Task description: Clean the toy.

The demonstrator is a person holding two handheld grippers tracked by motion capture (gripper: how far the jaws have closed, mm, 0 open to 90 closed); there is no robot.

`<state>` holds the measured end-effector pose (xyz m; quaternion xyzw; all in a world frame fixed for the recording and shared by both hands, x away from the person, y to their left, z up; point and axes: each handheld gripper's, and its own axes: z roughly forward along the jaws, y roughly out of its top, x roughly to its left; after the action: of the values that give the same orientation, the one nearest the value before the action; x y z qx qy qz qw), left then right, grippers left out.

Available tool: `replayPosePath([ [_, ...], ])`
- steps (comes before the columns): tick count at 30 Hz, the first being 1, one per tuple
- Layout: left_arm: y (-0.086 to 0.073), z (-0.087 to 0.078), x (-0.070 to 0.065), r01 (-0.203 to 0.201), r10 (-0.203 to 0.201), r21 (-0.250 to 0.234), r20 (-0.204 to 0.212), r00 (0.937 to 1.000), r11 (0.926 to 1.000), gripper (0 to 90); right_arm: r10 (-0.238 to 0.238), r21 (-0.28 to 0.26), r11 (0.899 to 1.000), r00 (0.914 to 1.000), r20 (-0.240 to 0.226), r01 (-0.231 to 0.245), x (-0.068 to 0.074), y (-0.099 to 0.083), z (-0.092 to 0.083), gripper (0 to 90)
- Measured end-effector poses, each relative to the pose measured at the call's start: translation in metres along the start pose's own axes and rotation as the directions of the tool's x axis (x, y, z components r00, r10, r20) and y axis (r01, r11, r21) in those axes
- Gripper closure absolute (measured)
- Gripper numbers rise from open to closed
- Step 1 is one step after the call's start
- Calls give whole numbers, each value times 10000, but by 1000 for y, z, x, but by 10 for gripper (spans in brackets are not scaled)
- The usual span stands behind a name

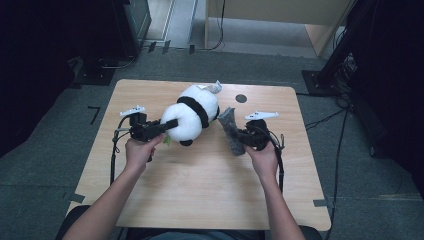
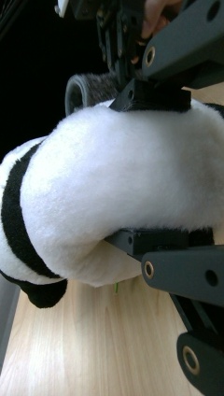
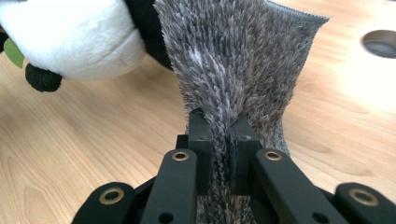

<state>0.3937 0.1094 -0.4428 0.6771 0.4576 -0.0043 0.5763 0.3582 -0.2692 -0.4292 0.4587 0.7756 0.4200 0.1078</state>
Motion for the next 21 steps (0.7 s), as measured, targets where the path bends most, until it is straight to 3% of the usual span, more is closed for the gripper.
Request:
replayPosePath([
  [5, 3, -4, 3, -354, 352, -73, -318, 9989, 9993, 493, 293, -247, 9993, 9995, 77, -291, -12, -1, -12, 836],
  [14, 7, -9, 13, -556, 551, -52, -709, 9960, 9984, 493, 602, -306, 9978, 9978, 283, -594, -26, -3, -21, 835],
  [21, 13, -17, 25, -273, 254, -232, -784, 9966, 9994, 492, 862, -329, 9959, 9949, 524, -846, -39, -5, -34, 835],
])
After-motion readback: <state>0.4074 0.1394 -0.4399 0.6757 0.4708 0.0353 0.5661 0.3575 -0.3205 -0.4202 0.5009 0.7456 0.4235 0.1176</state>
